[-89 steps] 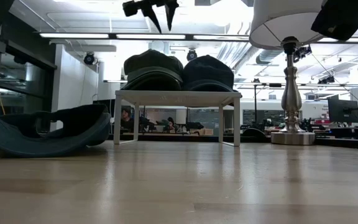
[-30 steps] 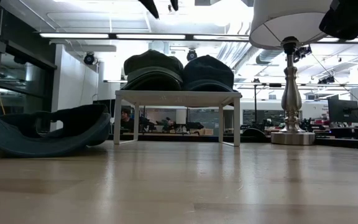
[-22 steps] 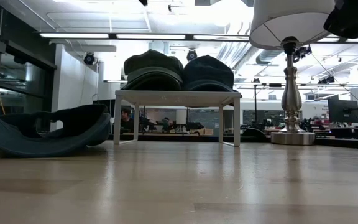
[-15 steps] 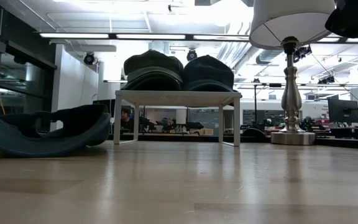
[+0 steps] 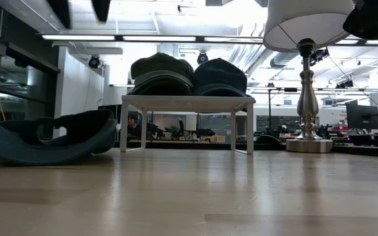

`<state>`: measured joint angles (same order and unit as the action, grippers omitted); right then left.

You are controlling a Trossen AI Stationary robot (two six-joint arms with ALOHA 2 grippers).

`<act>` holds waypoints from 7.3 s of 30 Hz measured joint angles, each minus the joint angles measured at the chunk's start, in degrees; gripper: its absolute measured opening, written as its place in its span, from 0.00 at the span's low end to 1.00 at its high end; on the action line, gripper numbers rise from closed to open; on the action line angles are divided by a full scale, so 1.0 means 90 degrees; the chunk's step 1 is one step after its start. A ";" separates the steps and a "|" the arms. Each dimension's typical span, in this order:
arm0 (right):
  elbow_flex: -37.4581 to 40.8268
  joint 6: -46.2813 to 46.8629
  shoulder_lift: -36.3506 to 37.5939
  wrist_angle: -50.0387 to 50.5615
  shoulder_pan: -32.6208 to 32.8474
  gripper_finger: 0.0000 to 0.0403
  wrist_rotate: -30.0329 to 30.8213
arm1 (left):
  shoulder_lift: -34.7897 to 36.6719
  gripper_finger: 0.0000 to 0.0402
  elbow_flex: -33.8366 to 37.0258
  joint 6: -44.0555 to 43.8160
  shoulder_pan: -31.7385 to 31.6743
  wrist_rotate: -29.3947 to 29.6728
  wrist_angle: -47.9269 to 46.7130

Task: Pick & Place hat
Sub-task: Stack the blue cap on top of the blue cap on the shelf

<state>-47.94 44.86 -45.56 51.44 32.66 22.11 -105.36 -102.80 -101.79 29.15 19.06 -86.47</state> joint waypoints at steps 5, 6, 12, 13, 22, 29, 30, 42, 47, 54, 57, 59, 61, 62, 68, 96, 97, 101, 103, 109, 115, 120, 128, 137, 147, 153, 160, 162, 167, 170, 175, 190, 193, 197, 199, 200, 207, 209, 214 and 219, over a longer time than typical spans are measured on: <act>0.0000 0.0018 -0.0010 -0.0002 0.0000 0.00 0.0000 | 0.0000 0.62 0.0523 -0.1033 -0.0406 -0.0660 0.0353; 0.0000 0.0022 -0.0010 -0.0002 0.0000 0.00 0.0002 | 0.0000 0.62 0.0597 -0.1060 -0.0509 -0.0666 0.0478; 0.0000 0.0031 -0.0012 -0.0002 0.0000 0.00 0.0002 | 0.0000 0.62 0.0784 -0.0790 -0.1213 -0.0674 0.0856; 0.0000 0.0032 -0.0012 -0.0002 0.0000 0.00 0.0002 | 0.0000 0.62 0.0821 -0.0708 -0.1328 -0.0672 0.0937; 0.0000 0.0031 -0.0012 -0.0005 0.0000 0.00 0.0054 | -0.0172 0.62 0.1307 -0.0237 -0.2031 -0.0946 0.1792; 0.0000 0.0035 -0.0015 -0.0010 -0.0002 0.00 0.0092 | -0.0629 0.62 0.1364 -0.0417 -0.2084 -0.1033 0.1818; 0.0000 0.0033 -0.0015 -0.0012 -0.0002 0.00 0.0095 | -0.0687 0.62 0.1364 -0.0433 -0.2084 -0.1029 0.1800; 0.0000 0.0015 -0.0015 -0.0012 -0.0002 0.00 0.0051 | -0.1226 0.62 0.1364 -0.0554 -0.2077 -0.1038 0.1538; 0.0000 0.0015 -0.0015 -0.0011 -0.0002 0.00 0.0051 | -0.1226 0.54 0.1364 -0.0557 -0.2074 -0.1057 0.1540; 0.0000 0.0015 -0.0015 -0.0011 -0.0002 0.00 0.0049 | -0.1226 0.29 0.1364 -0.0558 -0.2072 -0.1194 0.1553; 0.0000 0.0010 -0.0015 -0.0010 -0.0002 0.00 0.0049 | -0.1226 0.18 0.1364 -0.0559 -0.2072 -0.1201 0.1519; 0.0002 0.0008 -0.0015 -0.0010 -0.0002 0.00 0.0051 | -0.1226 0.09 0.1364 -0.0545 -0.2068 -0.1301 0.1502; 0.0000 -0.0011 -0.0015 -0.0010 -0.0002 0.00 0.0051 | -0.1226 0.03 0.1364 -0.0393 -0.2029 -0.1440 0.1508; 0.0000 -0.0012 -0.0015 -0.0010 -0.0002 0.00 0.0049 | -0.1226 0.03 0.1364 -0.0374 -0.2008 -0.1454 0.1543; 0.0000 -0.0036 -0.0014 -0.0007 -0.0002 0.00 0.0039 | -0.1226 0.01 0.1127 -0.0201 -0.1699 -0.1919 0.1593; 0.0000 -0.1311 0.0023 -0.1141 0.0000 0.00 -0.1042 | -0.1217 0.00 -0.3423 0.3802 -0.0317 -0.0474 0.2451; 0.0000 -0.1437 0.0037 -0.1250 0.0000 0.00 -0.1183 | -0.1217 0.00 -0.3423 0.3944 -0.0318 -0.0513 0.2558; 0.0000 -0.1854 0.0215 -0.1517 0.0003 0.00 -0.1546 | -0.1217 0.00 -0.3423 0.4142 -0.0318 -0.0711 0.2683; 0.0002 -0.2009 0.0351 -0.1513 0.0003 0.00 -0.1701 | -0.1217 0.00 -0.3423 0.4144 -0.0318 -0.0695 0.2667; 0.0000 -0.2316 0.0779 -0.1511 0.0003 0.00 -0.2079 | -0.1217 0.00 -0.3423 0.4180 -0.0321 -0.0516 0.2668; 0.0000 -0.2538 0.0983 -0.1511 0.0003 0.00 -0.2073 | -0.1217 0.00 -0.3420 0.4626 -0.0323 -0.0348 0.3039; 0.0000 -0.2619 0.0991 -0.1508 0.0003 0.00 -0.1934 | -0.1217 0.00 -0.3420 0.4805 -0.0374 -0.0210 0.3160; 0.0000 -0.2876 0.0991 -0.1510 0.0003 0.00 -0.1823 | -0.1219 0.00 -0.3420 0.4805 -0.0362 -0.0220 0.3164; 0.0000 -0.3182 0.0988 -0.1508 0.0000 0.00 -0.1807 | -0.1219 0.00 -0.3418 0.4778 -0.0364 -0.0215 0.3272; 0.0000 -0.3262 0.0994 -0.1180 0.0000 0.13 -0.1815 | -0.1222 0.00 -0.3418 0.4759 -0.0364 -0.0202 0.3276; 0.0001 -0.3125 0.1184 -0.0804 0.0000 0.32 -0.1835 | -0.1222 0.00 -0.3418 0.4653 -0.0364 -0.0181 0.3274; 0.0000 -0.3013 0.1478 -0.0612 0.0000 0.45 -0.1793 | -0.1222 0.00 -0.3418 0.4608 -0.0369 -0.0114 0.3324; 0.0000 -0.3013 0.1562 -0.0471 0.0000 0.45 -0.1785 | -0.1222 0.00 -0.3418 0.4606 -0.0369 -0.0038 0.3353; 0.0000 -0.3038 0.1707 -0.0364 0.0000 0.45 -0.1785 | -0.1222 0.00 -0.3418 0.4649 -0.0369 0.0023 0.3558; 0.0000 -0.3182 0.1741 -0.0322 0.0000 0.46 -0.1785 | -0.1222 0.00 -0.3416 0.4763 -0.0369 0.0025 0.3737; 0.0000 -0.3312 0.1741 -0.0262 0.0000 0.46 -0.1758 | -0.1224 0.00 -0.3416 0.4786 -0.0369 0.0164 0.3786; 0.0000 -0.3146 0.1741 0.0042 -0.0002 0.46 -0.1433 | -0.1224 0.00 -0.3416 0.4821 -0.0369 0.0339 0.4030; 0.0000 -0.2747 0.1741 0.0161 -0.0002 0.46 -0.1345 | -0.1224 0.00 -0.3416 0.4832 -0.0369 0.0433 0.4061; 0.0000 -0.2213 0.1754 0.0379 -0.0002 0.46 -0.1307 | -0.1224 0.00 -0.3416 0.4832 -0.0369 0.0623 0.4075; 0.0000 -0.1993 0.1784 0.0410 -0.0002 0.46 -0.1304 | -0.1224 0.00 -0.3416 0.4832 -0.0369 0.0740 0.4075; 0.0000 -0.1875 0.1802 0.0418 -0.0002 0.46 -0.1285 | -0.1224 0.00 -0.3416 0.4834 -0.0369 0.0793 0.4076; 0.0000 -0.1119 0.2030 0.0411 -0.0002 0.46 -0.1001 | -0.1224 0.00 -0.3416 0.5250 -0.0369 0.1098 0.4461; 0.0000 -0.0918 0.2123 0.0410 -0.0002 0.46 -0.0907 | -0.1224 0.00 -0.3416 0.5476 -0.0369 0.1234 0.4660; 0.0000 -0.0770 0.2375 0.0393 -0.0002 0.46 -0.0771 | -0.1224 0.00 -0.3416 0.5979 -0.0369 0.1460 0.5095; 0.0000 -0.1852 0.2494 -0.0227 -0.0002 0.46 -0.0901 | -0.1224 0.00 -0.3416 0.6169 -0.0403 0.1560 0.5215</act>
<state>-47.94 28.19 -23.11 49.39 32.64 14.00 -116.38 -133.53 -46.27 25.52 33.10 -39.54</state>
